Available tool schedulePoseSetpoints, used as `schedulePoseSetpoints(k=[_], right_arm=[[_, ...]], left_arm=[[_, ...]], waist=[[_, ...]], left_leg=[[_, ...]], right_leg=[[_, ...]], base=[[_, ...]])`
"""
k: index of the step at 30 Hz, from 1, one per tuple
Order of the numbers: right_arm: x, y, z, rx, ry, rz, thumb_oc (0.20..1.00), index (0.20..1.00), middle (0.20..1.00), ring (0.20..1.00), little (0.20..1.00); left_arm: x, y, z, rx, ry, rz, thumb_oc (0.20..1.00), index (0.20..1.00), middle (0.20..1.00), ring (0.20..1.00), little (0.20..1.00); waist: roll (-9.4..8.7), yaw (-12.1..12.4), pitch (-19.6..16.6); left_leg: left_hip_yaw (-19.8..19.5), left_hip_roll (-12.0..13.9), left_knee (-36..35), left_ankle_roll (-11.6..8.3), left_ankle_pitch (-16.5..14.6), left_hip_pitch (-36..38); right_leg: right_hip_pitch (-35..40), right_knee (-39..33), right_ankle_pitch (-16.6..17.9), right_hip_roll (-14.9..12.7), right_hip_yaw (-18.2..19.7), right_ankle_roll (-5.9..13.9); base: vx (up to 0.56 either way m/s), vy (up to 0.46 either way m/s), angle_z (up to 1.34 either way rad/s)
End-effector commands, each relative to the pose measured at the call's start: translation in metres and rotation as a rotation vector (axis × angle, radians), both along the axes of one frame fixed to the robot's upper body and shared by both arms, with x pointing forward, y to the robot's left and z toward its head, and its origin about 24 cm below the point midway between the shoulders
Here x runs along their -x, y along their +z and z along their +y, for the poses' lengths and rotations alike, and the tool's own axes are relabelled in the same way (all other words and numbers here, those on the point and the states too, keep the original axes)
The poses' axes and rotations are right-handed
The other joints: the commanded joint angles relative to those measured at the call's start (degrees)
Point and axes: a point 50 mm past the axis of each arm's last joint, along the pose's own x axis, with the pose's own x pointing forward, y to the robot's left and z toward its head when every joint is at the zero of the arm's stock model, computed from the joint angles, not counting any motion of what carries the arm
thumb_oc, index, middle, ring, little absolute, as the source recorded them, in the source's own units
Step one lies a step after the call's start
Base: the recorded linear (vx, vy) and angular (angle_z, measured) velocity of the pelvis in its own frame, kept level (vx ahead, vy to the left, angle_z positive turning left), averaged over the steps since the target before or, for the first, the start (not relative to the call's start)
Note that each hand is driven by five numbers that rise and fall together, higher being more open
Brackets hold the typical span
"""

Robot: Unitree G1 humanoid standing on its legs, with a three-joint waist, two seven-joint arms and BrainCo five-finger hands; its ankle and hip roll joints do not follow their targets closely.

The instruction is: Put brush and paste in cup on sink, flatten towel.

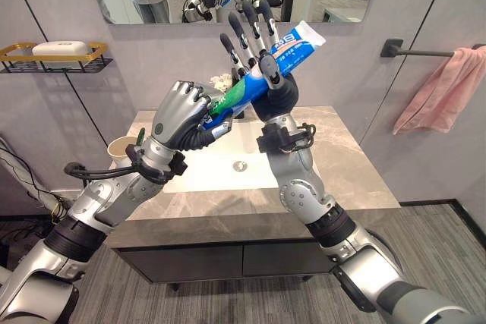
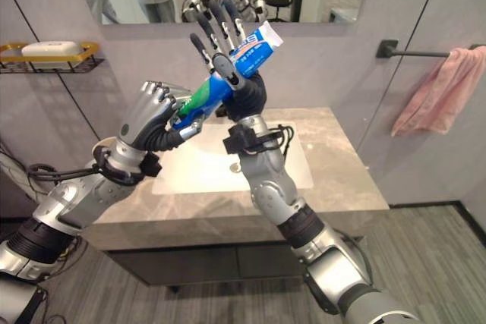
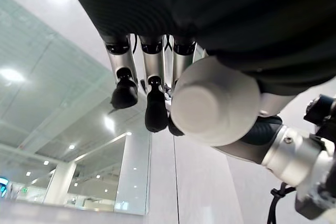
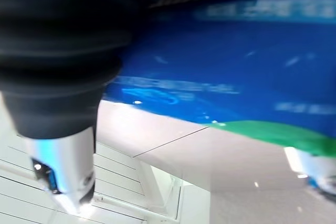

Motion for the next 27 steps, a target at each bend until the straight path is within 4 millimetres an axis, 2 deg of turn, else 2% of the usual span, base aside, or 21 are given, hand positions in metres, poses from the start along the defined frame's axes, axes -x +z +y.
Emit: schedulePoseSetpoints(k=[1, 3, 4, 5, 6, 7, 16, 18, 19, 27], right_arm=[[0.009, 0.046, -0.008, -0.178, 0.006, -0.151, 1.0, 1.0, 1.0, 1.0, 1.0], [0.011, 0.046, -0.008, -0.171, 0.012, -0.16, 1.0, 1.0, 1.0, 1.0, 1.0], [0.011, 0.046, -0.008, -0.17, 0.015, -0.159, 0.831, 0.831, 0.831, 0.831, 0.831], [0.011, 0.046, -0.007, -0.169, 0.017, -0.16, 0.529, 0.529, 0.529, 0.529, 0.529], [0.011, 0.046, -0.007, -0.166, 0.02, -0.161, 0.335, 0.335, 0.335, 0.335, 0.335], [0.012, 0.046, -0.006, -0.155, 0.018, -0.165, 0.2, 0.2, 0.2, 0.2, 0.2], [0.012, 0.042, -0.004, -0.111, 0.01, -0.166, 0.2, 0.2, 0.2, 0.2, 0.2], [0.011, 0.042, -0.005, -0.116, 0.001, -0.159, 0.2, 0.2, 0.2, 0.2, 0.2], [0.011, 0.042, -0.006, -0.122, -0.004, -0.154, 0.2, 0.2, 0.2, 0.2, 0.2], [0.007, 0.049, -0.017, -0.166, -0.189, -0.126, 0.2, 0.2, 0.2, 0.2, 0.2]], left_arm=[[-0.009, 0.021, 0.019, 0.025, 0.078, -0.048, 0.2, 0.2, 0.2, 0.2, 0.2], [-0.01, 0.02, 0.02, 0.032, 0.081, -0.041, 0.2, 0.2, 0.2, 0.2, 0.2], [-0.01, 0.02, 0.02, 0.036, 0.081, -0.036, 0.2, 0.2, 0.2, 0.2, 0.2], [-0.01, 0.019, 0.02, 0.04, 0.083, -0.034, 0.2, 0.2, 0.2, 0.2, 0.2], [-0.01, 0.019, 0.021, 0.042, 0.083, -0.033, 0.2, 0.2, 0.2, 0.2, 0.2], [-0.01, 0.02, 0.02, 0.044, 0.079, -0.033, 0.2, 0.2, 0.2, 0.2, 0.2], [-0.007, 0.02, 0.02, 0.082, 0.075, -0.036, 0.2, 0.2, 0.2, 0.2, 0.2], [-0.006, 0.02, 0.02, 0.105, 0.078, -0.035, 0.89, 0.89, 0.89, 0.89, 0.89], [-0.005, 0.02, 0.021, 0.121, 0.078, -0.036, 1.0, 1.0, 1.0, 1.0, 1.0], [0.02, 0.012, 0.035, 0.315, 0.104, -0.056, 1.0, 1.0, 1.0, 1.0, 1.0]], waist=[[-2.3, 0.4, -0.1], [-2.29, 0.3, 0.0], [-2.3, 0.2, 0.1], [-2.35, 0.3, 0.1], [-2.36, 0.3, 0.2], [-2.4, 0.3, 0.2], [-2.54, 0.3, 0.4], [-2.53, 0.3, 0.6], [-2.57, 0.4, 0.6], [-2.79, 2.4, 1.3]], left_leg=[[-3.3, 0.4, 0.3, -1.28, -3.1, 1.9], [-3.3, 0.4, 0.3, -1.25, -3.1, 1.8], [-3.2, 0.4, 0.3, -1.24, -3.1, 1.9], [-3.2, 0.4, 0.3, -1.24, -3.1, 1.9], [-3.2, 0.4, 0.3, -1.23, -3.1, 1.8], [-3.2, 0.4, 0.3, -1.22, -3.2, 1.8], [-3.2, 0.3, 0.3, -1.03, -3.5, 2.2], [-3.2, 0.3, 0.3, -0.97, -3.5, 2.3], [-3.2, 0.3, 0.3, -0.95, -3.5, 2.2], [-4.1, 0.2, 0.3, -0.76, -3.4, 1.8]], right_leg=[[0.5, 0.6, 1.7, -4.4, -0.6, 4.78], [0.3, 0.6, 1.7, -4.5, -0.5, 4.79], [0.3, 0.6, 1.7, -4.5, -0.5, 4.79], [0.3, 0.6, 1.7, -4.5, -0.5, 4.8], [0.2, 0.6, 1.7, -4.5, -0.5, 4.8], [0.2, 0.6, 1.7, -4.5, -0.4, 4.82], [0.3, 1.0, 1.4, -4.5, -0.4, 4.82], [0.3, 1.1, 1.3, -4.5, -0.4, 4.82], [0.4, 1.1, 1.3, -4.5, -0.4, 4.8], [0.5, 1.3, 1.1, -4.7, -1.4, 4.58]], base=[[0.0, 0.0, 0.0], [0.0, 0.0, 0.0], [0.0, 0.0, 0.0], [0.0, 0.0, 0.0], [0.0, 0.0, 0.0], [0.0, 0.0, 0.0], [0.0, 0.0, 0.0], [0.0, 0.0, 0.0], [0.0, 0.0, 0.0], [0.0, -0.001, 0.01]])
